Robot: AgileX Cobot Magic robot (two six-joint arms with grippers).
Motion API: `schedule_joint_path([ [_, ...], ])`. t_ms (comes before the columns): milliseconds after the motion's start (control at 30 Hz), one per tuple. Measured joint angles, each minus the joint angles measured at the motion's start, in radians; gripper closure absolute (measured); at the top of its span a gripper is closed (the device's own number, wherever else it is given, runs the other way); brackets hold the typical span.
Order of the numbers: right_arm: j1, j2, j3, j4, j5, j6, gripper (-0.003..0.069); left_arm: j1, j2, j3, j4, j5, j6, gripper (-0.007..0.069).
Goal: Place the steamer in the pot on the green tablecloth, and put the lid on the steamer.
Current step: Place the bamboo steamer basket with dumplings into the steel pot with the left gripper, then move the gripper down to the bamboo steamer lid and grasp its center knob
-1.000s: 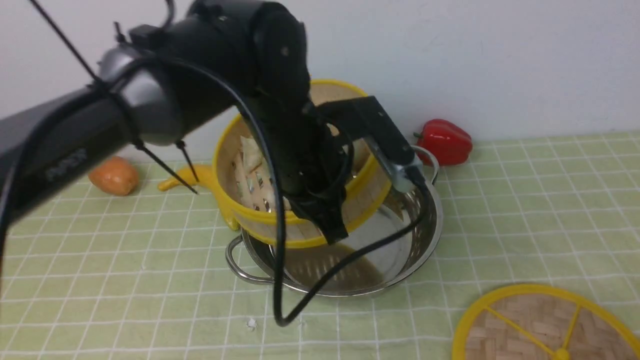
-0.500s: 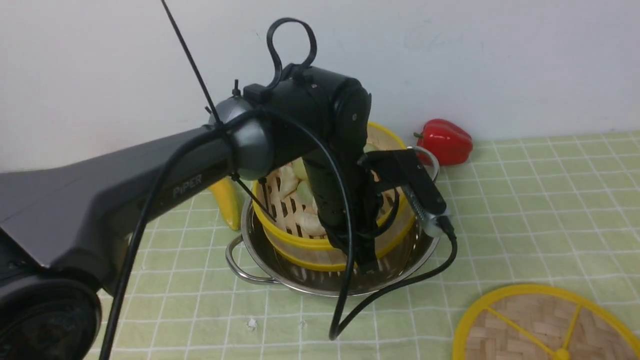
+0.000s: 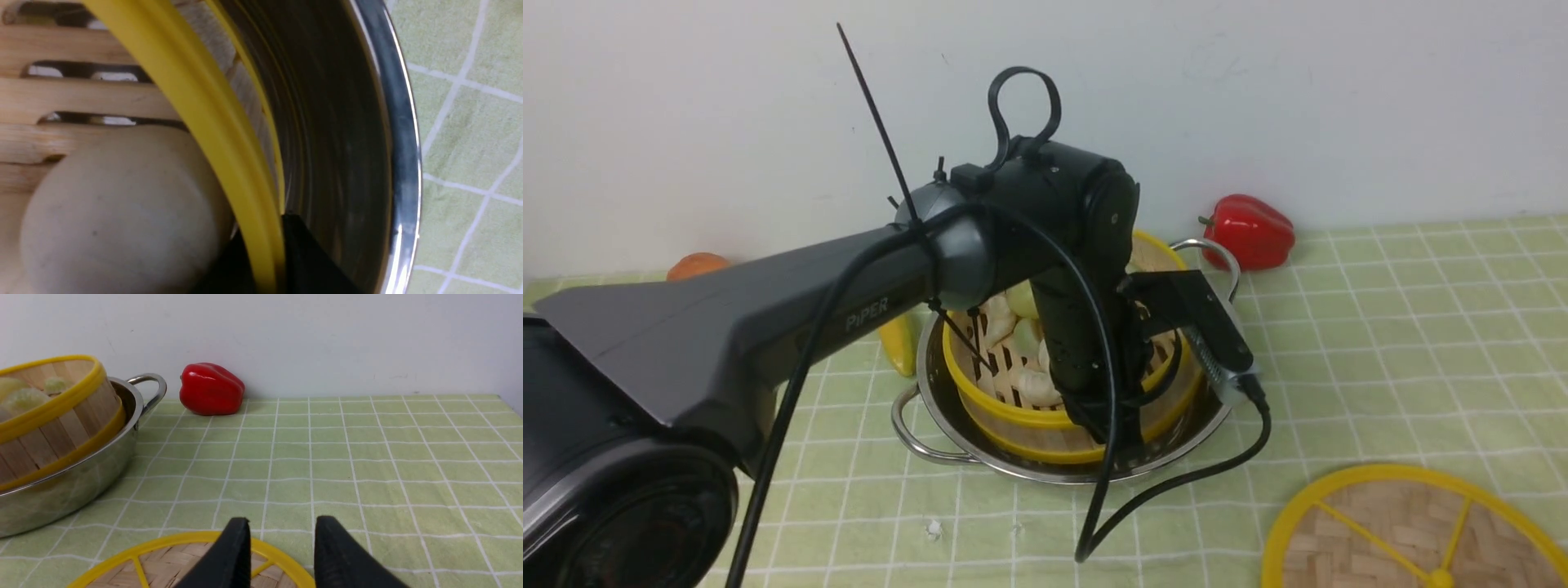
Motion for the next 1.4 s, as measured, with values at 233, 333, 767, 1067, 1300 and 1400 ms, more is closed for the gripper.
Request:
schedule_joint_path([
  [233,0.000,0.000,0.000,0.000,0.000,0.000,0.0417,-0.002,-0.001,-0.003,0.001,0.000,-0.002,0.0417],
  [333,0.000,0.000,0.000,0.000,0.000,0.000,0.0417,-0.002,-0.002,-0.004,0.009,-0.009,-0.002,0.0314],
  [767,0.000,0.000,0.000,0.000,0.000,0.000,0.0417,-0.002,-0.046,-0.213,0.170,0.074,-0.170,0.0134],
  [1067,0.000,0.000,0.000,0.000,0.000,0.000,0.0417,0.047,-0.197,-0.386,0.367,0.079,-0.431,0.0531],
  [1300,0.000,0.000,0.000,0.000,0.000,0.000,0.0417,0.161,-0.379,-0.388,0.271,0.080,-0.483,0.0648],
  [1400,0.000,0.000,0.000,0.000,0.000,0.000,0.0417,0.203,-0.443,-0.388,0.172,0.080,-0.499,0.0646],
])
